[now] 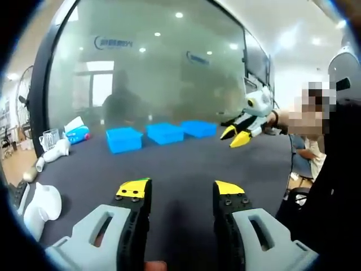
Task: Sort the screws, nuts, and washers into the corresponding bins
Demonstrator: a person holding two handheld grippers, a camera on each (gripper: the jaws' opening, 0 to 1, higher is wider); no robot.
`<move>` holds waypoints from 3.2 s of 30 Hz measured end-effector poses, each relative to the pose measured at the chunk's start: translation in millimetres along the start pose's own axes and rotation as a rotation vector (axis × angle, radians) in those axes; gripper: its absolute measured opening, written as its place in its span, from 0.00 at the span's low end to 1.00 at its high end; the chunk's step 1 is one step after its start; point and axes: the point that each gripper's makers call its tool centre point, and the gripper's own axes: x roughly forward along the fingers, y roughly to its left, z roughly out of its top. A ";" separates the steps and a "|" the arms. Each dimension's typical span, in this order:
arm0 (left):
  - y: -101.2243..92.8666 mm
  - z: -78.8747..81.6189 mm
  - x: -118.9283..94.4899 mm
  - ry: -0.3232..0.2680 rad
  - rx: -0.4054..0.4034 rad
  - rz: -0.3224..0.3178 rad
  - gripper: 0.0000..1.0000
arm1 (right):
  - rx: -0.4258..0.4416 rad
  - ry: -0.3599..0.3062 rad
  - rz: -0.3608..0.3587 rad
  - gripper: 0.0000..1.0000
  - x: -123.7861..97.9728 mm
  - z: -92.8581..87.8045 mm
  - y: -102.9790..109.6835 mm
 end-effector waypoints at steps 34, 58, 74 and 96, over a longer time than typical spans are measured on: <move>5.3 -10.8 -4.4 0.009 -0.027 0.014 0.42 | -0.057 0.328 0.150 0.16 68.2 -32.4 -17.6; 3.0 -3.4 -5.0 -0.004 -0.023 0.013 0.42 | -0.009 0.224 0.106 0.03 53.2 -25.2 -5.9; 2.5 8.7 -4.8 -0.026 -0.009 0.024 0.42 | 0.108 -0.130 -0.138 0.03 -13.3 -2.0 -9.3; 5.0 16.1 -1.8 -0.026 -0.004 0.052 0.42 | 0.169 -0.381 -0.336 0.03 -46.7 33.6 -40.0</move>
